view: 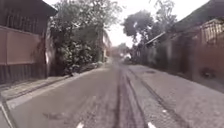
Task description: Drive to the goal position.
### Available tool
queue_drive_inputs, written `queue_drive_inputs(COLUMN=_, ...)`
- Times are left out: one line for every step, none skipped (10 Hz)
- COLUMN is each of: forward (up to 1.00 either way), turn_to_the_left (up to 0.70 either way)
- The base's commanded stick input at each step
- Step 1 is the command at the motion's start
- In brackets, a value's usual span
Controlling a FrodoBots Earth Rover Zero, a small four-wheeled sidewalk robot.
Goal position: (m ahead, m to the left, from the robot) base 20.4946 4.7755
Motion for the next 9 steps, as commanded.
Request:
queue_drive_inputs(forward=0.98, turn_to_the_left=0.0)
queue_drive_inputs(forward=0.98, turn_to_the_left=0.0)
queue_drive_inputs(forward=0.98, turn_to_the_left=0.0)
queue_drive_inputs(forward=0.98, turn_to_the_left=0.0)
queue_drive_inputs(forward=0.98, turn_to_the_left=0.0)
queue_drive_inputs(forward=0.98, turn_to_the_left=0.0)
queue_drive_inputs(forward=0.98, turn_to_the_left=0.0)
queue_drive_inputs(forward=0.98, turn_to_the_left=0.0)
queue_drive_inputs(forward=0.98, turn_to_the_left=0.0)
